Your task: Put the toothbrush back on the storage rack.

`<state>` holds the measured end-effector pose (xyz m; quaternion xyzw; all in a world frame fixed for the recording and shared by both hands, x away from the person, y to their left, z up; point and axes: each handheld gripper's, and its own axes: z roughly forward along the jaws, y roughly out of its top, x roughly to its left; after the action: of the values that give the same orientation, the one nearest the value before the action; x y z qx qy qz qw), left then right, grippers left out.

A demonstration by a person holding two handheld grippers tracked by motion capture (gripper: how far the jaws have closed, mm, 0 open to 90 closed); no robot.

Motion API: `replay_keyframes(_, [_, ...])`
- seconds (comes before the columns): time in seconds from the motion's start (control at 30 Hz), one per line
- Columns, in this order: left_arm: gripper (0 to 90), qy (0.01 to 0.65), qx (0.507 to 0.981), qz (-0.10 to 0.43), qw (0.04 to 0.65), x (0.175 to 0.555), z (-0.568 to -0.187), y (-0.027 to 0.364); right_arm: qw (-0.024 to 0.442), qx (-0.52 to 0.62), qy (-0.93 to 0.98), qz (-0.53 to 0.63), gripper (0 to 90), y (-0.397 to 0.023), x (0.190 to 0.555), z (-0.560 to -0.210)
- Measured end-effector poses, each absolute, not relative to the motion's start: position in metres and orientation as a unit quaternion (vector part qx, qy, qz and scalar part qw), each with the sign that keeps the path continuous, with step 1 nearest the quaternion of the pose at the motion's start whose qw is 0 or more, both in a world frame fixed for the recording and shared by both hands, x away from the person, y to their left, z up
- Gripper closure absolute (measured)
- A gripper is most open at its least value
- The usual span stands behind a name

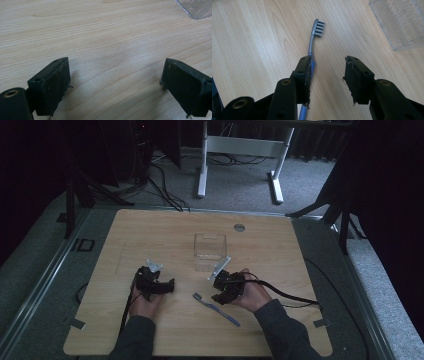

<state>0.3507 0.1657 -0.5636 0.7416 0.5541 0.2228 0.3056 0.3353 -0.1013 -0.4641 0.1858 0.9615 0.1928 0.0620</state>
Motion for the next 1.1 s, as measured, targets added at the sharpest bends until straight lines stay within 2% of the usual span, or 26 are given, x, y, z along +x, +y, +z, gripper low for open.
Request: replay_keyframes(1.1, [8.6, 0.554, 0.742, 0.223, 0.306, 0.351, -0.564, 0.166, 0.046, 0.199, 0.965, 0.166, 65.3, -0.095, 0.336, -0.476])
